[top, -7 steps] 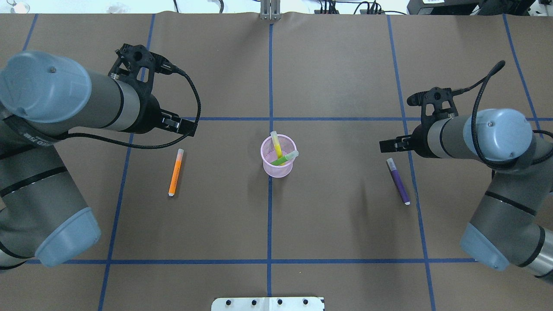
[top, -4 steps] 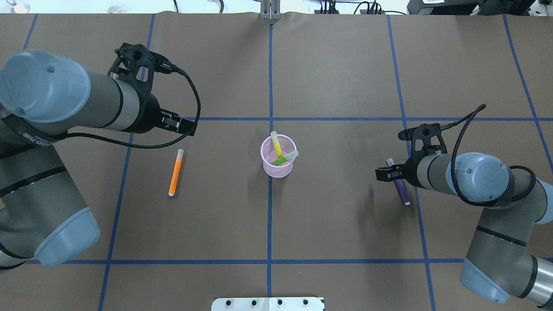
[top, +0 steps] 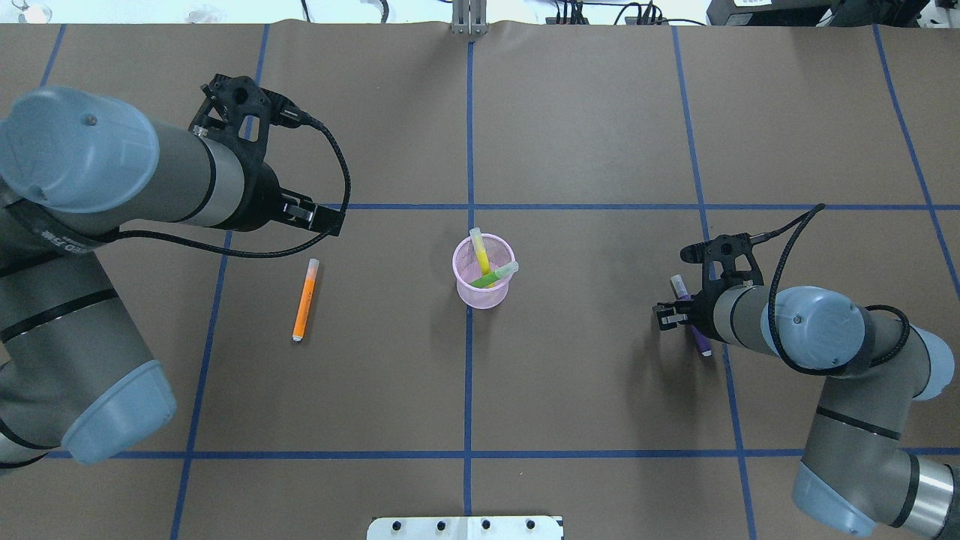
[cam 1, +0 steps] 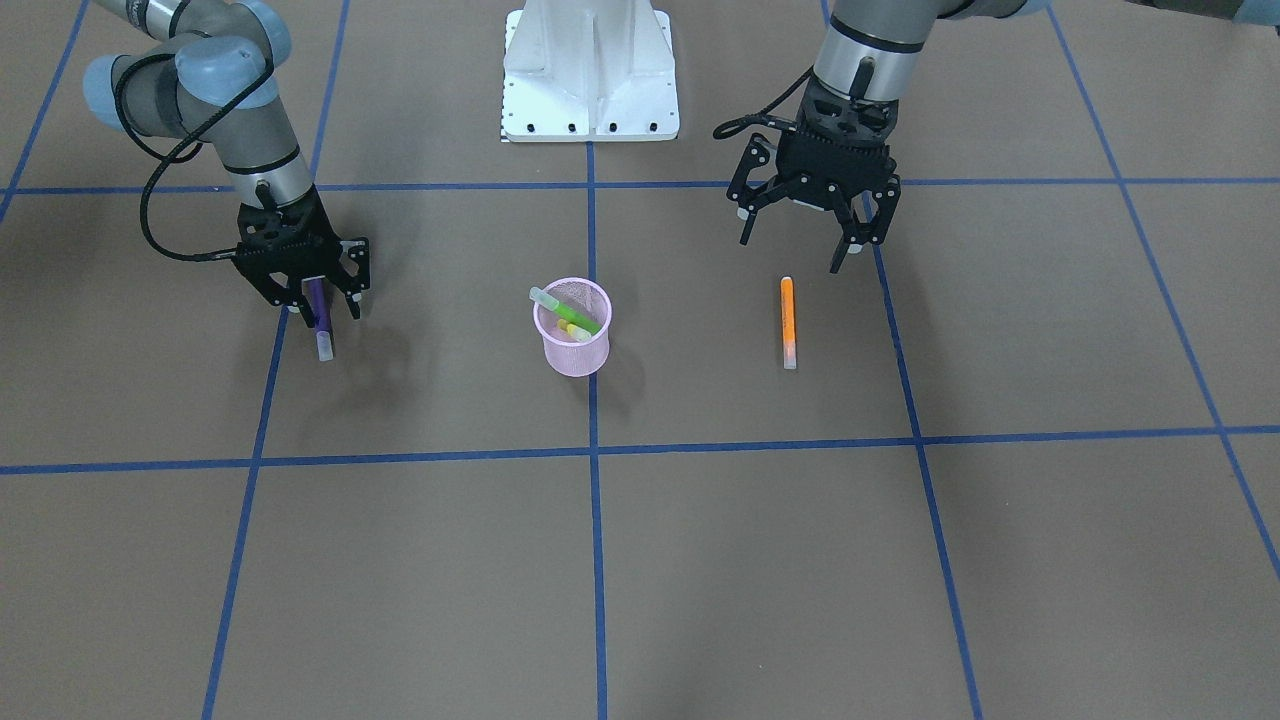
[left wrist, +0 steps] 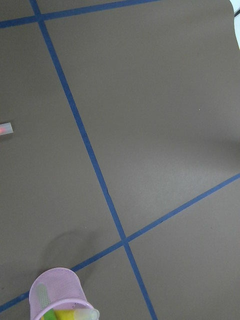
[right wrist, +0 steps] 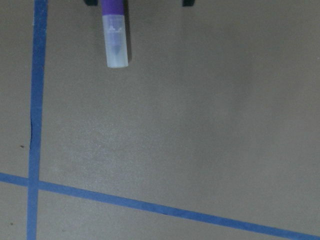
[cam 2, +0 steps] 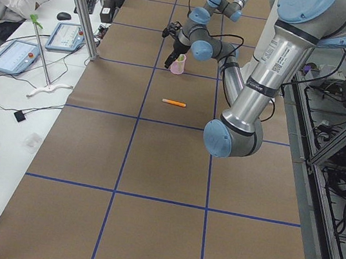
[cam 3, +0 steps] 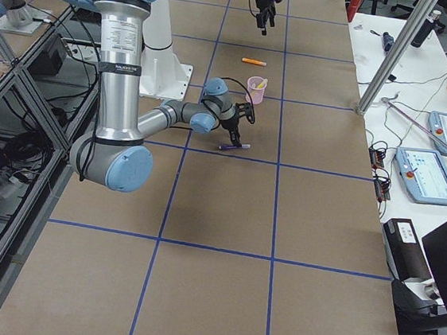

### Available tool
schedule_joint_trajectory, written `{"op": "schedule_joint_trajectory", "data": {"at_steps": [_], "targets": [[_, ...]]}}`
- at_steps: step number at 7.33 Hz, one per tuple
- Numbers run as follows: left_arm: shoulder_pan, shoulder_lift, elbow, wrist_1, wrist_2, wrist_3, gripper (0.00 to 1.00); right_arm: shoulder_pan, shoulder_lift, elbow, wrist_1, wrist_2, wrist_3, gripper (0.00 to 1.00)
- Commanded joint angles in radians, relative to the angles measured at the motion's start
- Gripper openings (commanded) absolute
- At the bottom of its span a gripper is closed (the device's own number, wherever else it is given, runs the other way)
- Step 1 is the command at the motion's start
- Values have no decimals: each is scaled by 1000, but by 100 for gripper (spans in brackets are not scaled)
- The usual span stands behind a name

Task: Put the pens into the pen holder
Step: 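Lower the right gripper onto the purple pen and grasp it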

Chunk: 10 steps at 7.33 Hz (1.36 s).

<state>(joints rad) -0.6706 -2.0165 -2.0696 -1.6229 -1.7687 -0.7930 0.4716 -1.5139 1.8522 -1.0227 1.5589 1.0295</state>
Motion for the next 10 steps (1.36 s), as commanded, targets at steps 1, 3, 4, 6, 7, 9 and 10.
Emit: {"op": "schedule_joint_trajectory", "data": {"at_steps": [1, 3, 4, 6, 7, 9, 10], "targets": [[2, -1, 0, 0, 3, 0, 99, 4, -3, -7, 13, 3, -2, 54], [5, -2, 5, 0, 14, 0, 99, 13, -5, -7, 13, 1, 1, 51], [8, -2, 6, 0, 15, -2, 99, 15, -5, -8, 13, -2, 7, 49], [9, -2, 8, 0, 21, -2, 99, 15, -9, -13, 12, -7, 12, 49], [9, -2, 8, 0, 21, 0, 99, 15, -11, -13, 12, -7, 12, 48], [8, -2, 8, 0, 21, -2, 99, 13, -14, -21, 12, -7, 12, 46], [9, -2, 8, 0, 21, -2, 99, 13, -14, -22, 12, -8, 12, 46]]}}
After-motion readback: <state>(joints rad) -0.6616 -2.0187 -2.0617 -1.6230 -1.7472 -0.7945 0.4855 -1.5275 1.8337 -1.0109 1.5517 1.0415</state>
